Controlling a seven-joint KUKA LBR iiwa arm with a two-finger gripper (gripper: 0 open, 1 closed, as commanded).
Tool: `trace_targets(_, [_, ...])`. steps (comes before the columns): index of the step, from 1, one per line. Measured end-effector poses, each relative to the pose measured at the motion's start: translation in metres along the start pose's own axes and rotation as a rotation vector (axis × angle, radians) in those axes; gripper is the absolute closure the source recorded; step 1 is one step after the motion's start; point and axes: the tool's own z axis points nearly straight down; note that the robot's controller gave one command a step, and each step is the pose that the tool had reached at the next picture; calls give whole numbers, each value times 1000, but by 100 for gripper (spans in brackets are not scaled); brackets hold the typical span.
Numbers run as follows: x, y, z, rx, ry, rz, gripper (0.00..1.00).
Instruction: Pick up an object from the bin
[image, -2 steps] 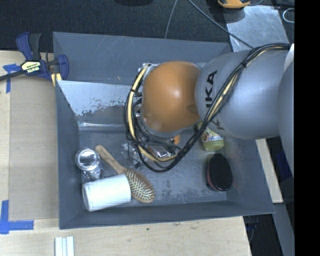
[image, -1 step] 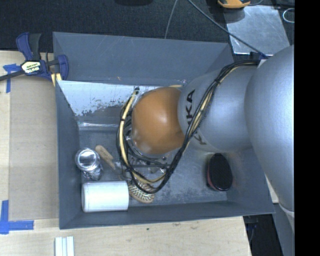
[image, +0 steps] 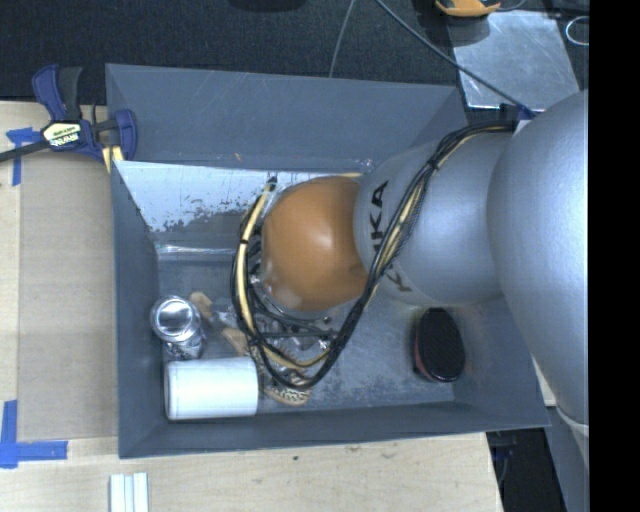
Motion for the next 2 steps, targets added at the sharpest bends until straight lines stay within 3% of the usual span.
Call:
trace_targets(1, [20, 12, 20, 0, -1, -139, 0])
trace_targets(2, [19, 11, 19, 1, -4, -136, 100])
